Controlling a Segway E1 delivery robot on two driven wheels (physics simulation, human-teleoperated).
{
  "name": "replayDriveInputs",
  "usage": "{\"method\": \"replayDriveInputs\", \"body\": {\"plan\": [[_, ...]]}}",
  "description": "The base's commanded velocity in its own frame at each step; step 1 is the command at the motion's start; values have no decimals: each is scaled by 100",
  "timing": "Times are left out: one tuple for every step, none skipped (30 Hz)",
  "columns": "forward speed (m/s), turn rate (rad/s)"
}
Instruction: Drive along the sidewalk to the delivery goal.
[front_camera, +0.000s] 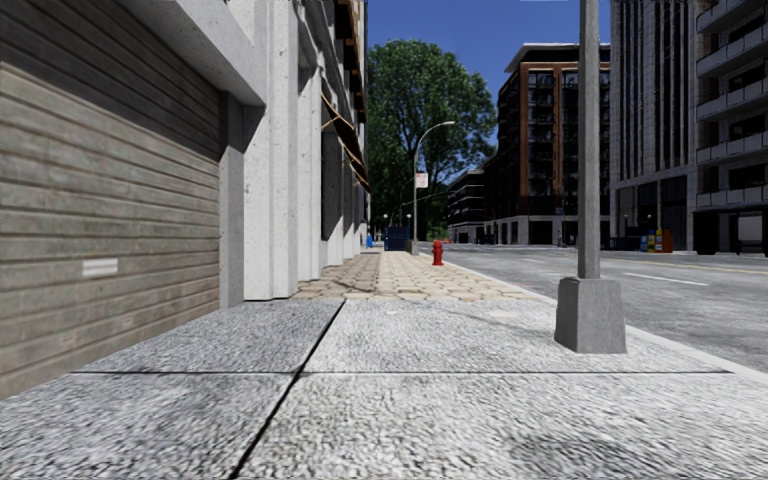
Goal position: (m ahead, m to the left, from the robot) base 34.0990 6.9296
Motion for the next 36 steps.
{"method": "replayDriveInputs", "body": {"plan": [[200,0],[200,0],[200,0],[200,0],[200,0],[200,0],[200,0],[200,0],[200,0],[200,0],[200,0],[200,0],[200,0],[200,0],[200,0],[200,0],[200,0],[200,0],[200,0],[200,0],[200,0],[200,0],[200,0],[200,0],[200,0],[200,0],[200,0],[200,0],[200,0],[200,0],[200,0],[200,0],[200,0],[200,0],[200,0],[200,0]]}}
